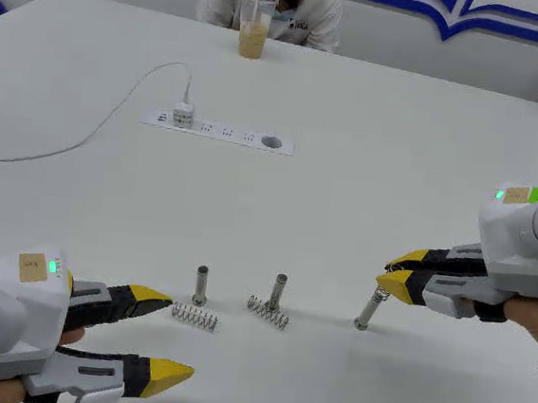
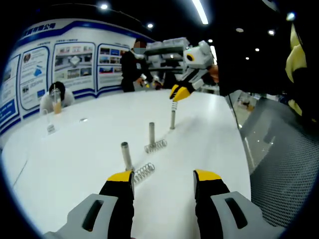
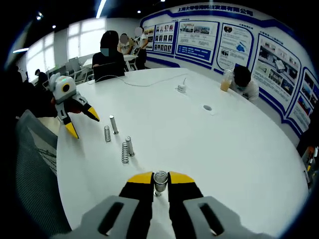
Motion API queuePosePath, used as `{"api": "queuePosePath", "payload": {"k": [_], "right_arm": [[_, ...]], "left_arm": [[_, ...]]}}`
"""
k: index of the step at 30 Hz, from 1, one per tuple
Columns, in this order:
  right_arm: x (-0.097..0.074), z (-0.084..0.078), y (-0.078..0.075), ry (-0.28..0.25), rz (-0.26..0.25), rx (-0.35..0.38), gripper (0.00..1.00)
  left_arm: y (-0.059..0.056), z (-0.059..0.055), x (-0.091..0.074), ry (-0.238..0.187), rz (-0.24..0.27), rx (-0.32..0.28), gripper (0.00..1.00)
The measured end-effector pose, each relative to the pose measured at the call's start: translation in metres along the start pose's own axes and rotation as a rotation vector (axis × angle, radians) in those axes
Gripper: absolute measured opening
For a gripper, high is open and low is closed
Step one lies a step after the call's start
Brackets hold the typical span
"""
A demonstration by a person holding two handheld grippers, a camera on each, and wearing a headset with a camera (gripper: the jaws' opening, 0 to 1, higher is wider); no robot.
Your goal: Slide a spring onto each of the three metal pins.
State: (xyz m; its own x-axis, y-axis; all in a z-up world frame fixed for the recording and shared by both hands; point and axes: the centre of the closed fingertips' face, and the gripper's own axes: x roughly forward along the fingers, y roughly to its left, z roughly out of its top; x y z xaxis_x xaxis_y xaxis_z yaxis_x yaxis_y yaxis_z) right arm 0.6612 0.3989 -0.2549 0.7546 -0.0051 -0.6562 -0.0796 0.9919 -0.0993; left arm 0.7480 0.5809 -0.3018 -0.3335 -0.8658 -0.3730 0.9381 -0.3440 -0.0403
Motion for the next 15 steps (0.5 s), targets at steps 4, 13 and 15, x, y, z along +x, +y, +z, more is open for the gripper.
{"api": "queuePosePath", "payload": {"k": [4,13,15], "right_arm": [[0.0009,-0.0015,-0.0006,-0.001,0.000,0.009,0.12],[0.0037,-0.0037,-0.0020,-0.006,0.000,0.025,0.12],[0.0050,-0.0052,-0.0020,-0.003,0.001,0.027,0.12]], "left_arm": [[0.0003,-0.0003,0.0003,0.001,0.000,0.000,0.48],[-0.0003,-0.0013,0.0012,0.004,-0.002,-0.002,0.48],[0.0000,-0.0018,0.0012,0.004,-0.003,-0.003,0.48]]}}
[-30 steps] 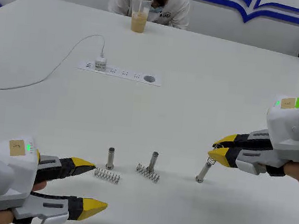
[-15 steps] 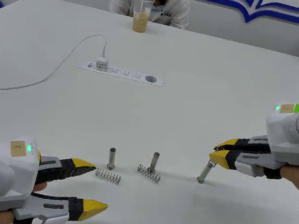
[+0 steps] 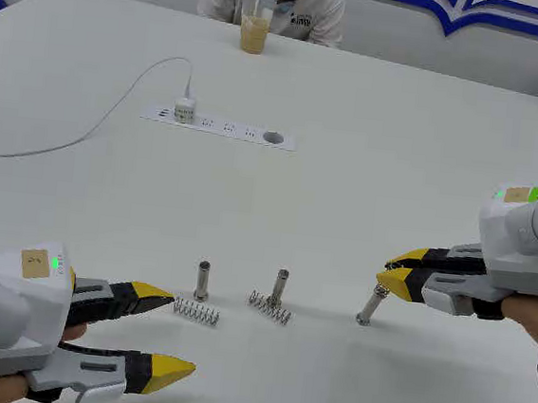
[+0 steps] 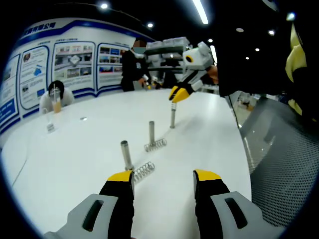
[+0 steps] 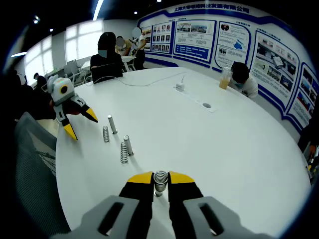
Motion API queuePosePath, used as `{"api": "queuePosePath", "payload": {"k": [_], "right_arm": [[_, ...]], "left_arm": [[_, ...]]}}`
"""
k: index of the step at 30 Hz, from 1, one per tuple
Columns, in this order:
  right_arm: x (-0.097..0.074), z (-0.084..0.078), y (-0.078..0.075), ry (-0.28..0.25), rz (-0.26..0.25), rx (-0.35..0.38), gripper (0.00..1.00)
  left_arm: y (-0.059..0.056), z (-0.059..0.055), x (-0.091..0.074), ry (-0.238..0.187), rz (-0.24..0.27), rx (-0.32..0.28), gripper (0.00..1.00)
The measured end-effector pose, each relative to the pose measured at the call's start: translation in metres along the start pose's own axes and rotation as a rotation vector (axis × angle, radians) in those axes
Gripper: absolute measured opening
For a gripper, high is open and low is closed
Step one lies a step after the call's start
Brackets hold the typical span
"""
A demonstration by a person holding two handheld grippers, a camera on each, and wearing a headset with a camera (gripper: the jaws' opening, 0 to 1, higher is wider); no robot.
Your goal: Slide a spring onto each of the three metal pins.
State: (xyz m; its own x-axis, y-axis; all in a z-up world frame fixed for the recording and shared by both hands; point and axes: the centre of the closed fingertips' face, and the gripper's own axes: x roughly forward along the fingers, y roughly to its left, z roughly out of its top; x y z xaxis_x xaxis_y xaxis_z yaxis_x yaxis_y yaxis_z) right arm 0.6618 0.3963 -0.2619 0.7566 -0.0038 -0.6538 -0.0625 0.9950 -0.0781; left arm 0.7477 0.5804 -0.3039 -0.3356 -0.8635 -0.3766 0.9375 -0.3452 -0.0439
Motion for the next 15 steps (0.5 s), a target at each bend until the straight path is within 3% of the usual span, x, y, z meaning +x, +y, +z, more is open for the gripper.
{"api": "queuePosePath", "payload": {"k": [15], "right_arm": [[0.012,-0.012,0.002,0.011,0.001,0.020,0.12]], "left_arm": [[-0.001,-0.002,0.002,0.005,-0.005,-0.002,0.48]]}}
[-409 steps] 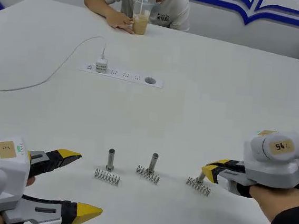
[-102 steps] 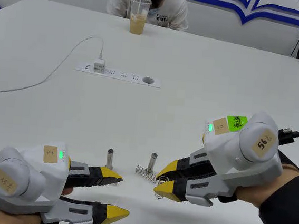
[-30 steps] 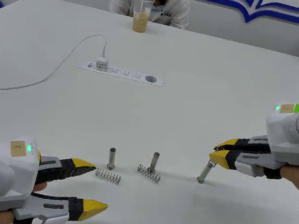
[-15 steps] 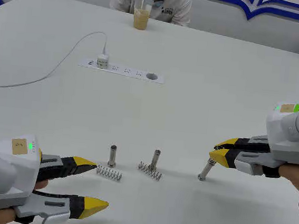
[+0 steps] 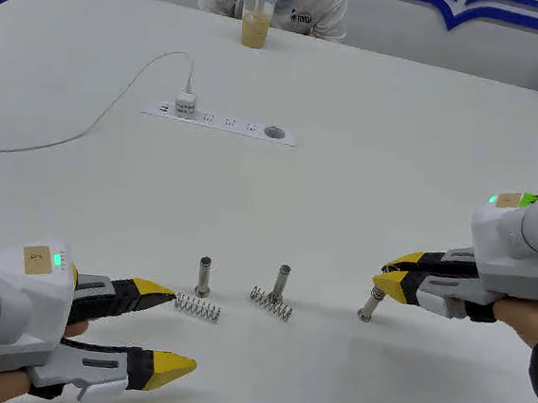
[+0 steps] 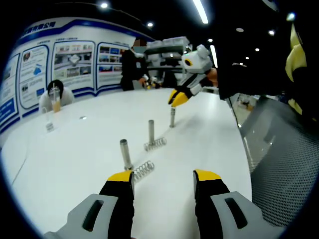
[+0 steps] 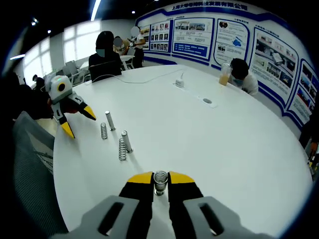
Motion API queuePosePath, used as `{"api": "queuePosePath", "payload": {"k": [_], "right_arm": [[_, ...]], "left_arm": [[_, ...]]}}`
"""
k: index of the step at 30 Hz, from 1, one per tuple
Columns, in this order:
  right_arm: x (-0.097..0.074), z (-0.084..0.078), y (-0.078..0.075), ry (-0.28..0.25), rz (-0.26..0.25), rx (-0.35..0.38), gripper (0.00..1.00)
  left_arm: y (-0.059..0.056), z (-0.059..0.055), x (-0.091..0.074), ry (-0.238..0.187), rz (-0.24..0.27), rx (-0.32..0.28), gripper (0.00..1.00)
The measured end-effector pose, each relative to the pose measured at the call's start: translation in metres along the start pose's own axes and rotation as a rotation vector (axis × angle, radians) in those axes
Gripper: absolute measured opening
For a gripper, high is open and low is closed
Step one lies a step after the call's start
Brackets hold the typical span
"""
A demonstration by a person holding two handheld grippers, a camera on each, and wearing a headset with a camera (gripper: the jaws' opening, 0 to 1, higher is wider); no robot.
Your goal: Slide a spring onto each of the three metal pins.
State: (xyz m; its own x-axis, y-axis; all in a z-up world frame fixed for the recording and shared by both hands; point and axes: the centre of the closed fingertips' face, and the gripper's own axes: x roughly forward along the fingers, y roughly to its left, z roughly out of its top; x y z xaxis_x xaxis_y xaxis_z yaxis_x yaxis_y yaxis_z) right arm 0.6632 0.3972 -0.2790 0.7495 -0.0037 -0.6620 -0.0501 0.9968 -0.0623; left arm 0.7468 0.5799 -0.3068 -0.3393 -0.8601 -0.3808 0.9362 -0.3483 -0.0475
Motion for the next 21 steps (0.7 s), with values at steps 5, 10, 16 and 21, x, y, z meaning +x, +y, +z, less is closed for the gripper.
{"api": "queuePosePath", "payload": {"k": [5,10,16,21], "right_arm": [[0.005,-0.006,-0.002,0.005,0.000,0.007,0.12],[0.009,-0.011,-0.003,0.009,0.002,0.021,0.12],[0.012,-0.017,-0.002,0.019,0.003,0.023,0.12],[0.015,-0.022,-0.003,0.023,0.002,0.030,0.12]], "left_arm": [[0.000,-0.001,0.000,0.001,0.000,-0.001,0.48],[0.001,-0.001,0.000,0.002,0.001,-0.002,0.48],[0.000,-0.002,0.001,0.004,0.000,-0.002,0.48],[0.000,-0.002,0.001,0.003,-0.001,-0.002,0.48]]}}
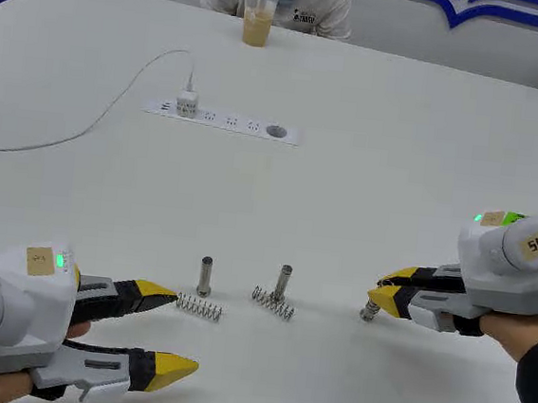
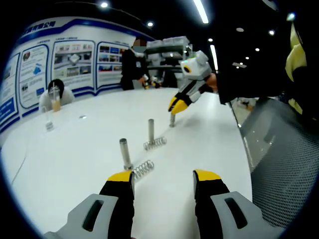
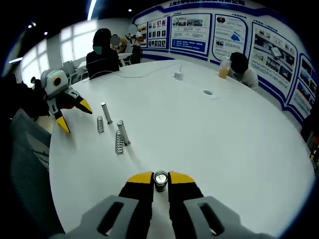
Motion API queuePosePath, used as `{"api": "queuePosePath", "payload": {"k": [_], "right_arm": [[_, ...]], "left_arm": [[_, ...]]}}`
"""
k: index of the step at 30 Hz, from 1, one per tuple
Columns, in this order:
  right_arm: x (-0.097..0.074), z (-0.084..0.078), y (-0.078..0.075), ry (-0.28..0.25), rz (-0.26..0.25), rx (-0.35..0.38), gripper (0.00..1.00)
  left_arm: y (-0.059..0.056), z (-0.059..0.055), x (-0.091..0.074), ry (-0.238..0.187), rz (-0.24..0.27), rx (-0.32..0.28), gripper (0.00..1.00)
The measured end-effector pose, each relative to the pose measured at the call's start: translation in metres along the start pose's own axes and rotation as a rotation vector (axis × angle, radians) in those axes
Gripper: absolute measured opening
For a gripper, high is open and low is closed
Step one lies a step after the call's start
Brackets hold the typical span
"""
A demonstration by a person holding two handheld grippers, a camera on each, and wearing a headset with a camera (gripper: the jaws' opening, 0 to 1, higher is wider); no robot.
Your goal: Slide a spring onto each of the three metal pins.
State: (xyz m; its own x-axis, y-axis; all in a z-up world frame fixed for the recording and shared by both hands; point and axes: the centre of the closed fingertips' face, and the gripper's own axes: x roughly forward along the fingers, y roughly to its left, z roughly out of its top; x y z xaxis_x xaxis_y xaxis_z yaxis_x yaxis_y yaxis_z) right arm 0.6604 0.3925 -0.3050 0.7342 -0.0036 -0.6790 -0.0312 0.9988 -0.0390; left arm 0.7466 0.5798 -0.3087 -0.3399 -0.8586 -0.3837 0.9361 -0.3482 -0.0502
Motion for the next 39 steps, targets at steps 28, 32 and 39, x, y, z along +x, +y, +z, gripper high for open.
{"api": "queuePosePath", "payload": {"k": [28,32,39], "right_arm": [[0.010,-0.016,0.004,0.031,0.008,0.008,0.15],[0.010,-0.019,0.004,0.040,0.006,0.007,0.15],[0.008,-0.023,0.003,0.045,0.001,0.016,0.15]], "left_arm": [[0.003,-0.003,-0.002,0.006,0.004,0.000,0.48],[0.003,-0.002,-0.001,0.005,0.003,0.001,0.48],[0.002,-0.001,-0.001,0.001,0.004,0.002,0.48]]}}
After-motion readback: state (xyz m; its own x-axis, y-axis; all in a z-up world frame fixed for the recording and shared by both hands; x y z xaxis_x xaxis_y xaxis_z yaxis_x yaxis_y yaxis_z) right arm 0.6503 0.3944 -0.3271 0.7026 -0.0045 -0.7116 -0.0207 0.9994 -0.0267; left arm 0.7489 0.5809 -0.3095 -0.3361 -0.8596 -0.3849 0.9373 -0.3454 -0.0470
